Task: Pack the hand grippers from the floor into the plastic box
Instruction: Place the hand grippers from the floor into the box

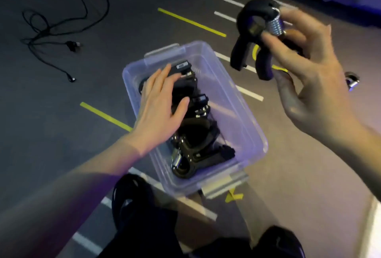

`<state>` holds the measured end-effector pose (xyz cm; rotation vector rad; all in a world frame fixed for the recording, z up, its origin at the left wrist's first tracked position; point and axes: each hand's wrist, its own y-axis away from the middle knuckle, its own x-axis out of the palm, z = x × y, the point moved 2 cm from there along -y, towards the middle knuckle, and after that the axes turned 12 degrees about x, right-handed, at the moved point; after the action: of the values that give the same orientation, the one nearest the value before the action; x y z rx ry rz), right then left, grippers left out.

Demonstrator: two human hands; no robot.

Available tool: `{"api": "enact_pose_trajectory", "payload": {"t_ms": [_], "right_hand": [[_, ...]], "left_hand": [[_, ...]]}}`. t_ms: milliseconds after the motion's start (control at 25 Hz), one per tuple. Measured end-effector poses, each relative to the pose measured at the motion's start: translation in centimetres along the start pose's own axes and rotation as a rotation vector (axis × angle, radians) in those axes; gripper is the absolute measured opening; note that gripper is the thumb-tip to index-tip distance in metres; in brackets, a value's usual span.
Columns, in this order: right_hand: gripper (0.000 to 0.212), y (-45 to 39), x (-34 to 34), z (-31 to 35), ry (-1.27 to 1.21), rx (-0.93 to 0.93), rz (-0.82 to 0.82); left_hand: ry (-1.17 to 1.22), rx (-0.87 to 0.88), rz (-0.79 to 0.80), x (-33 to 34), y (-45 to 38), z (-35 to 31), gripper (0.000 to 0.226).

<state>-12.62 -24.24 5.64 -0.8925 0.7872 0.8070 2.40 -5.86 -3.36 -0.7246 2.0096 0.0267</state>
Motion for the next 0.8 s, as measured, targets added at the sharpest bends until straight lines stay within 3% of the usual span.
{"api": "enact_pose_trajectory", "payload": {"t_ms": [160,280,360,440,520,680,800], "right_hand": [[0.047,3.5,-0.3,3.5,0.057,-0.098,0.169],[0.054,5.3,0.9,4.7,0.069,-0.175,0.391],[0.061,6.1,2.1,5.0,0.076,-0.200,0.500],[0.067,6.5,3.2,5.2,0.098,-0.214,0.548],[0.067,6.7,4.1,5.5,0.109,-0.210,0.585],[0.058,6.3,6.0,5.0,0.013,-0.008,0.664],[0.053,6.6,8.0,3.7,-0.080,0.219,0.711]], "left_hand": [[0.273,0.184,-0.019,-1.7,0.3,-2.9,0.080],[0.541,0.155,0.035,-3.0,1.3,-4.4,0.097],[0.510,0.175,0.076,-3.4,2.3,-4.7,0.081],[0.377,0.196,0.120,-3.1,3.3,-4.0,0.048],[0.375,0.105,0.149,-2.1,4.2,-3.2,0.030],[0.461,-0.197,0.100,-1.2,4.6,-2.3,0.031],[0.274,-0.289,0.138,-1.3,5.4,-2.3,0.024]]}}
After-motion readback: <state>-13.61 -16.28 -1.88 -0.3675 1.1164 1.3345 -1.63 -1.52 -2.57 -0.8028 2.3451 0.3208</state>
